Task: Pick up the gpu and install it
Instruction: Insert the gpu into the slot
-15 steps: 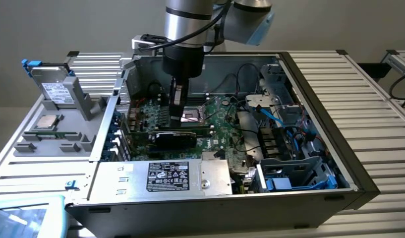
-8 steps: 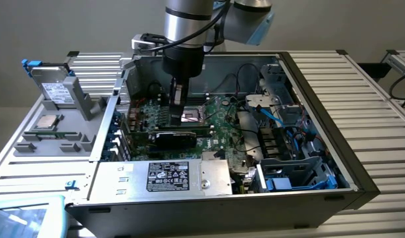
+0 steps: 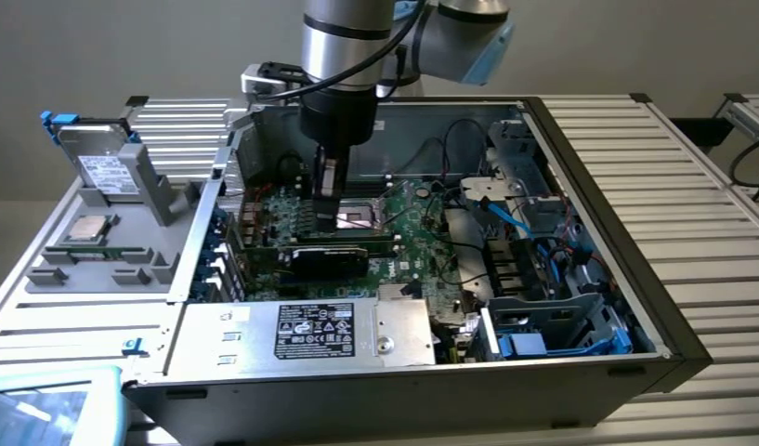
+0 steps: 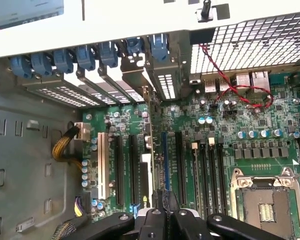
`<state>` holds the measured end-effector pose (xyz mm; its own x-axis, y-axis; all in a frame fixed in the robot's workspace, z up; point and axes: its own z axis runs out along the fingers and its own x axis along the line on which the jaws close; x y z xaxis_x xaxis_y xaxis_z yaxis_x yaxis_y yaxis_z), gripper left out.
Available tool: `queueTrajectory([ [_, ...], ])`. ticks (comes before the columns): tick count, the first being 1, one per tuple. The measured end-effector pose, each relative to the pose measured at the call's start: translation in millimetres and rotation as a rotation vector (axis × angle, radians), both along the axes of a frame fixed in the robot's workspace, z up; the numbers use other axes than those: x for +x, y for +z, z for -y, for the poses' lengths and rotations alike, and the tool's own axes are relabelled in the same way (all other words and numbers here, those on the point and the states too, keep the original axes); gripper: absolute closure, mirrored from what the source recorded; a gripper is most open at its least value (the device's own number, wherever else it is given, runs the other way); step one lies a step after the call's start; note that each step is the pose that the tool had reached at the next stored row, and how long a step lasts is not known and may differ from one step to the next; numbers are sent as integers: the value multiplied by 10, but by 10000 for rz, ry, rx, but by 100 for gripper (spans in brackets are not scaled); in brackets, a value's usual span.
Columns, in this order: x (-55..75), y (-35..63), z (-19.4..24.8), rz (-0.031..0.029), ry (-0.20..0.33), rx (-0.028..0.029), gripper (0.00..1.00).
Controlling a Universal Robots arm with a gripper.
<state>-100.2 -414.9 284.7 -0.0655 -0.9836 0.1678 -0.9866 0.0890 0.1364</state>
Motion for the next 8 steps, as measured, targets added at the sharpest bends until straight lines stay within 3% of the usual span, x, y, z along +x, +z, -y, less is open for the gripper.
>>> queueTrajectory([
  [8, -37, -2, 0, 1, 1, -49, 88],
])
